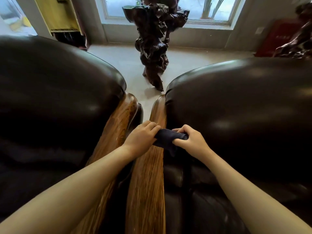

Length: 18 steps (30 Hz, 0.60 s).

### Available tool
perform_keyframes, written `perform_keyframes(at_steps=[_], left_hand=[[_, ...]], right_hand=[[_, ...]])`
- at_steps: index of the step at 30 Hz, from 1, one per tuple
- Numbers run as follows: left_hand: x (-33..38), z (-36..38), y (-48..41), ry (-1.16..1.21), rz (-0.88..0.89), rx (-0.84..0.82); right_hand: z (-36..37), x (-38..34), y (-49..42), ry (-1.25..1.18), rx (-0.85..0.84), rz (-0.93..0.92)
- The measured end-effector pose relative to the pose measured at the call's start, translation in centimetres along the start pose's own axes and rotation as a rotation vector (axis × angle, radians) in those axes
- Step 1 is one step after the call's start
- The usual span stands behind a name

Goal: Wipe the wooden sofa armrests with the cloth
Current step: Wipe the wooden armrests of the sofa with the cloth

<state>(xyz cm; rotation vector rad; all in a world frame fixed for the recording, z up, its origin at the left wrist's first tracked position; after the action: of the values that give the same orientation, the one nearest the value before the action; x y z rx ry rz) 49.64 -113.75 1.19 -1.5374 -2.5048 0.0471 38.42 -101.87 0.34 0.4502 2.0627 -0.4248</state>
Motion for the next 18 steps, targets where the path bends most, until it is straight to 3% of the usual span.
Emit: perform_keyframes(at_steps=[6,10,12,15,16,18], left_hand=[[0.3,5.2,2.8,0.021,0.064,0.127],[2.7,12.1,8.1,0.026,0.47,-0.295],[3.2,14.6,9.2,0.043,0.585,-0.455],[3.0,16.3,9.2,0.02,0.637,-0.458],[2.8,16.7,9.1,0.003,0.643,-0.438],[2.8,17.0,9.1,-0.028,0.652,-0.421]], right_hand=[[1.5,4.3,-1.1,0.214,0.311,0.084],[3.2,4.9,-2.3,0.473,0.394,-0.034],[5.3,5.7,-3.2,0.614,0.249,-0.106],[9.6,8.4,-3.3,0.663,-0.112,-0.136],[10.4,9.1,-3.1,0.631,-0.157,-0.152],[10.3,9.6,-3.1,0.537,-0.092,-0.18]])
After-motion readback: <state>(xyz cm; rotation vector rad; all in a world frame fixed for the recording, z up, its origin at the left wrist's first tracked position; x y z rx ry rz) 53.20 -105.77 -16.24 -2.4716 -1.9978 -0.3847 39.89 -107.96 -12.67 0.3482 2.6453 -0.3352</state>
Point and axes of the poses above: each hand's wrist, its own y-axis away from the middle knuckle, its own z-axis out of the palm, x = y × z, the point moved 5 cm from there along -y, towards the middle knuckle, and after that the axes turned 15 degrees about -z, right-handed, at the moved point
